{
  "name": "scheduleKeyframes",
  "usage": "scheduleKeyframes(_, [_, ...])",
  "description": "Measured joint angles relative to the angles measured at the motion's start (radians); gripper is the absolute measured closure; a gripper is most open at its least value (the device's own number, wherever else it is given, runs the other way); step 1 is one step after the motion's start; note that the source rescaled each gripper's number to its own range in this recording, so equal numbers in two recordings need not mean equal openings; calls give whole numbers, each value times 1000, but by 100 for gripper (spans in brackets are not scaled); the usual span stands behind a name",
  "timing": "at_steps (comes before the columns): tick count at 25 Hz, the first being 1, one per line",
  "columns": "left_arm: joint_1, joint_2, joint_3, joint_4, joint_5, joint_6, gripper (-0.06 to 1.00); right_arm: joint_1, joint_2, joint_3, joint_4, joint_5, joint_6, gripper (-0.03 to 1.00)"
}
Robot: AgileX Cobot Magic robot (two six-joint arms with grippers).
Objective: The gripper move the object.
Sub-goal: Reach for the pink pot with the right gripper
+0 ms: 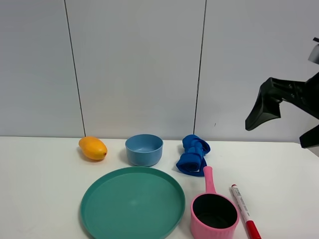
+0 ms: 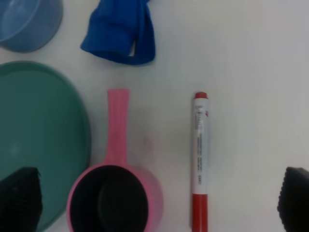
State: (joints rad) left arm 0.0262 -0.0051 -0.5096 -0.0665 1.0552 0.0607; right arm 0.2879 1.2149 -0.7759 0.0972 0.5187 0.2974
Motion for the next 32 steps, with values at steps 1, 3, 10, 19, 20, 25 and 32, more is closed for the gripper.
scheduleKeyframes(1, [0,0,0,0,0,0,-6,0,16,-2,-28,0,24,-3])
scheduleKeyframes(3, [0,0,0,0,0,0,-6,0,46,-9,-67,-3,55,-3])
scheduleKeyframes(10, [0,0,0,0,0,0,-6,86,210,-104,-108,-5,92,-3])
scheduleKeyframes(19, [0,0,0,0,0,0,-6,191,441,-252,-97,2,230,-3])
scheduleKeyframes(20, [0,0,0,0,0,0,-6,196,456,-253,-97,2,243,-3])
scheduleKeyframes(25, [0,0,0,0,0,0,-6,198,510,-255,-97,23,285,-3])
scheduleKeyframes(32, [0,0,0,0,0,0,-6,198,520,-258,-107,26,309,-3])
